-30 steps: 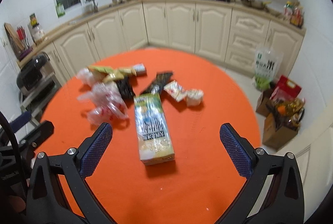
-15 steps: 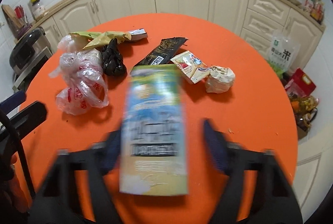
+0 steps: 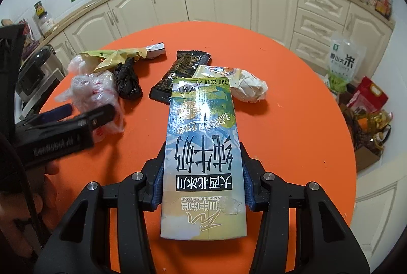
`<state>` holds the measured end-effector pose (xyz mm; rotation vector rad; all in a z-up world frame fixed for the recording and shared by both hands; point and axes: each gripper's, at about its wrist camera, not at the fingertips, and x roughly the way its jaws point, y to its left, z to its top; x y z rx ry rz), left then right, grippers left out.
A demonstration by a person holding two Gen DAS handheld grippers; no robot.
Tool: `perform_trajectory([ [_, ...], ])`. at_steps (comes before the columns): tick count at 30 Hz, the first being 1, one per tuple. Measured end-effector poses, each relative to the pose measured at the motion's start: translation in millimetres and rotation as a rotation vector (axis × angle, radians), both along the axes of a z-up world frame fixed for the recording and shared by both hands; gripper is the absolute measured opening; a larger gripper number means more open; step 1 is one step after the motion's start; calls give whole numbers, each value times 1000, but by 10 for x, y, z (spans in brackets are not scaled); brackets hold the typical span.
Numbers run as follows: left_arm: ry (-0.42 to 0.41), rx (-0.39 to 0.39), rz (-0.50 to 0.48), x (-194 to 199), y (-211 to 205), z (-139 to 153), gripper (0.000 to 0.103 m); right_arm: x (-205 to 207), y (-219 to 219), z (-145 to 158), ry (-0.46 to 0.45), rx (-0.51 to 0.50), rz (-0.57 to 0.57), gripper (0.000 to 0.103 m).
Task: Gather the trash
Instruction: 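Grasp the clear plastic bag with the left tool while the right tool grasps the milk carton, then carry the clear plastic bag and milk carton to the blue bin and release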
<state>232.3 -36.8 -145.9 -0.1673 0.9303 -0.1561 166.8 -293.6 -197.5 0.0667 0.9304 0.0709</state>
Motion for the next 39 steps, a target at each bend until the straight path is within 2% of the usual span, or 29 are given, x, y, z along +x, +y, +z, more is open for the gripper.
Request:
perform_trajectory([
  [2, -12, 1, -12, 128, -6, 16, 45, -28, 12, 19, -4, 4, 0, 45],
  [7, -36, -21, -33, 219, 67, 40, 32, -116, 21, 102, -23, 15, -2, 45],
  [14, -104, -18, -43, 5, 91, 67, 30, -347, 20, 251, -58, 40, -9, 45],
  [18, -154, -8, -54, -316, 63, 54, 30, -509, 15, 330, -81, 48, -17, 45],
  [21, -192, -4, -72, -695, 83, 51, 30, -627, 8, 403, -103, 57, -23, 45],
  [27, -280, -17, -110, -1299, -38, 218, 30, -892, -70, 631, -170, 78, -35, 45],
  [33, -354, -15, -169, -1645, -266, 421, 30, -1174, -317, 920, -255, 106, -63, 45],
  [39, -401, -16, -269, -1928, -665, 572, 30, -1465, -781, 1135, -328, 111, -147, 45],
])
